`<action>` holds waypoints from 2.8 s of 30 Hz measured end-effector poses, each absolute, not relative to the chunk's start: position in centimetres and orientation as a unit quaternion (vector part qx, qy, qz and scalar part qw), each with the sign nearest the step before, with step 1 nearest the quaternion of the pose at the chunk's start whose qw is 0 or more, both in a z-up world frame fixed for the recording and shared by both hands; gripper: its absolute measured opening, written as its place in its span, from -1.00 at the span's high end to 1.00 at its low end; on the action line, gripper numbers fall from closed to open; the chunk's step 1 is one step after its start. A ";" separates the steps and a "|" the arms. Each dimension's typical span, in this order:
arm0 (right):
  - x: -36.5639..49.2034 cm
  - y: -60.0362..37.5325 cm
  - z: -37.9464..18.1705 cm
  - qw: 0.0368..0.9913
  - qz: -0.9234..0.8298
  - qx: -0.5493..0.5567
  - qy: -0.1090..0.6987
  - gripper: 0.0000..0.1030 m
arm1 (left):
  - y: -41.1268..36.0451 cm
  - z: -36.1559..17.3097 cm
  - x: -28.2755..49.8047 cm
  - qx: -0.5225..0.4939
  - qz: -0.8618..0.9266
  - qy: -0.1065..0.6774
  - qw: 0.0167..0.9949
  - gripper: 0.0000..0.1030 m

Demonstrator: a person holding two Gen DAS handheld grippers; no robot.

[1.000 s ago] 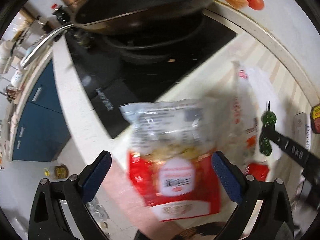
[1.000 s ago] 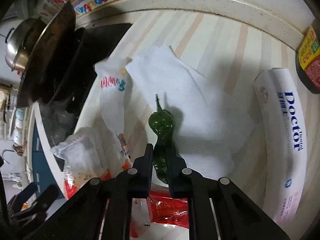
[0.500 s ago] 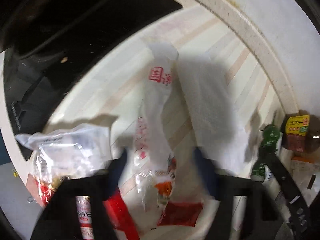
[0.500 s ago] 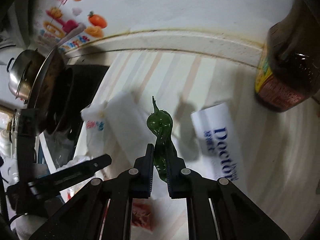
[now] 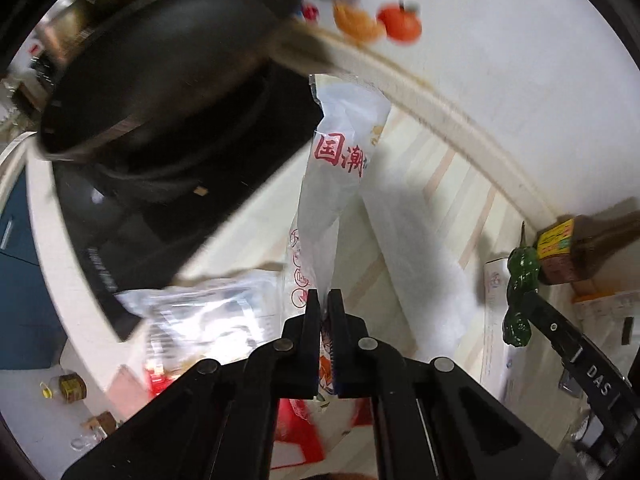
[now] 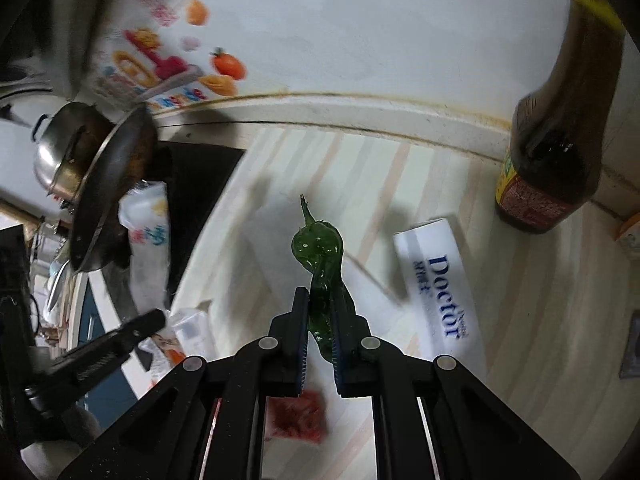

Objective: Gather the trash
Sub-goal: 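Carry both items to the bin and open both tools to drop them, then raise both tools from the bin back toward the counter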

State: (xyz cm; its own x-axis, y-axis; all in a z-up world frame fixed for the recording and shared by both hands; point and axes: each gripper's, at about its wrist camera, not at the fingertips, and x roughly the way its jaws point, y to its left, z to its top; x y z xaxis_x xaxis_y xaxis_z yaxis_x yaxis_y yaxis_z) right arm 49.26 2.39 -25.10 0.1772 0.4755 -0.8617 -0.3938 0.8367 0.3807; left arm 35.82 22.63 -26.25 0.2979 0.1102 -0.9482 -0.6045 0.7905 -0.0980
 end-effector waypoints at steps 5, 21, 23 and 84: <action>44.7 4.3 -21.5 0.768 0.319 0.023 0.555 0.80 | 24.5 -22.0 30.1 -0.239 0.252 0.504 0.790 0.98; 20.3 21.1 -20.0 0.669 0.489 -0.082 0.554 0.81 | 34.3 -21.9 0.5 -0.334 0.396 0.441 0.732 0.98; 16.4 23.4 -21.0 0.649 0.507 -0.104 0.557 0.81 | 35.5 -23.4 -3.6 -0.353 0.417 0.439 0.713 0.98; -14.6 41.3 -56.6 0.552 0.516 -0.417 0.506 -1.00 | 41.5 -54.3 -33.0 -0.454 0.570 0.458 0.509 -1.00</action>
State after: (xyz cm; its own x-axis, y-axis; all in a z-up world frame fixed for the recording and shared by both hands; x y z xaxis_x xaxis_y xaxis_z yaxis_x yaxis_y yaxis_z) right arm -14.58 41.28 -56.61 -0.0438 0.1467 -0.9882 -0.9907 0.1208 0.0618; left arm -33.00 41.52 -54.32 -0.0686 0.1644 -0.9840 -0.9964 -0.0614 0.0592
